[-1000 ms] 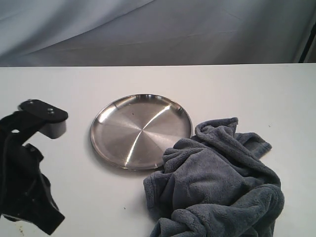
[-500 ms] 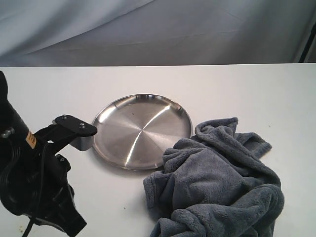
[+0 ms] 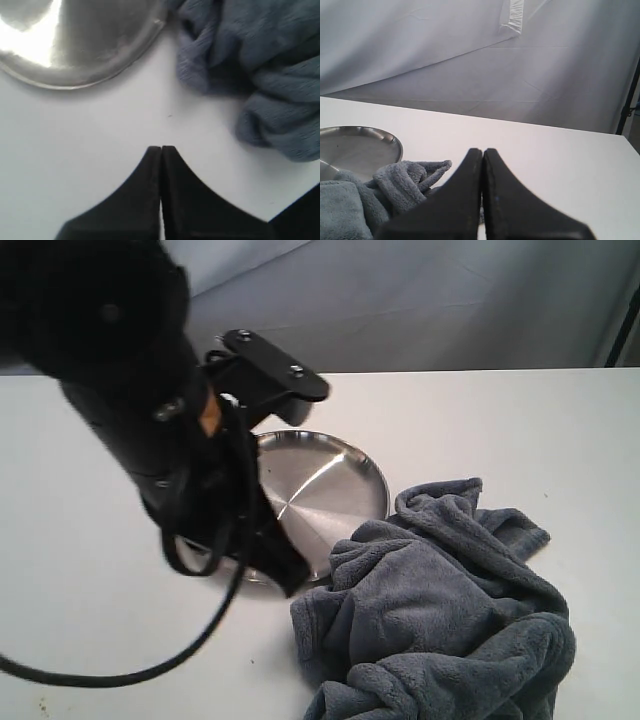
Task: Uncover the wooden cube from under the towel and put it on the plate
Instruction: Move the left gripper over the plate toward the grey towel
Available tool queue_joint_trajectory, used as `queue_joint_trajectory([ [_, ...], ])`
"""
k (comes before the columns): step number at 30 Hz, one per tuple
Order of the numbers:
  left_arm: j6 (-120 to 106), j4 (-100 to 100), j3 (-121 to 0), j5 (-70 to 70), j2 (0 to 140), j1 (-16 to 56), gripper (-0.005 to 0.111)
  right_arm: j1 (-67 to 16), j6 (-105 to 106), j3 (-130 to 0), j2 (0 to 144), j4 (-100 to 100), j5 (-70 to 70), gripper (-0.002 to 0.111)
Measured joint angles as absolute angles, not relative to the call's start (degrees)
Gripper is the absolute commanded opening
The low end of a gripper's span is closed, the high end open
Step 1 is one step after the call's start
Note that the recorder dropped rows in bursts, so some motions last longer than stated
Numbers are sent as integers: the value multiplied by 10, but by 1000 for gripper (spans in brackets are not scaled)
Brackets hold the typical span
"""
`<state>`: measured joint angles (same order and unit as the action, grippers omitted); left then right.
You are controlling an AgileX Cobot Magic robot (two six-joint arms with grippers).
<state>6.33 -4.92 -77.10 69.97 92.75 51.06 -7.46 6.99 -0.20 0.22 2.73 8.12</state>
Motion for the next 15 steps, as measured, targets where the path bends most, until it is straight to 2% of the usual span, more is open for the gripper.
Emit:
queue_joint_trajectory([
  [8, 67, 29, -984, 701, 1095, 516, 0, -75, 70, -2, 2, 27, 81, 0],
  [15, 80, 30, -1086, 701, 1159, 509, 0, -75, 70, -2, 2, 27, 81, 0],
])
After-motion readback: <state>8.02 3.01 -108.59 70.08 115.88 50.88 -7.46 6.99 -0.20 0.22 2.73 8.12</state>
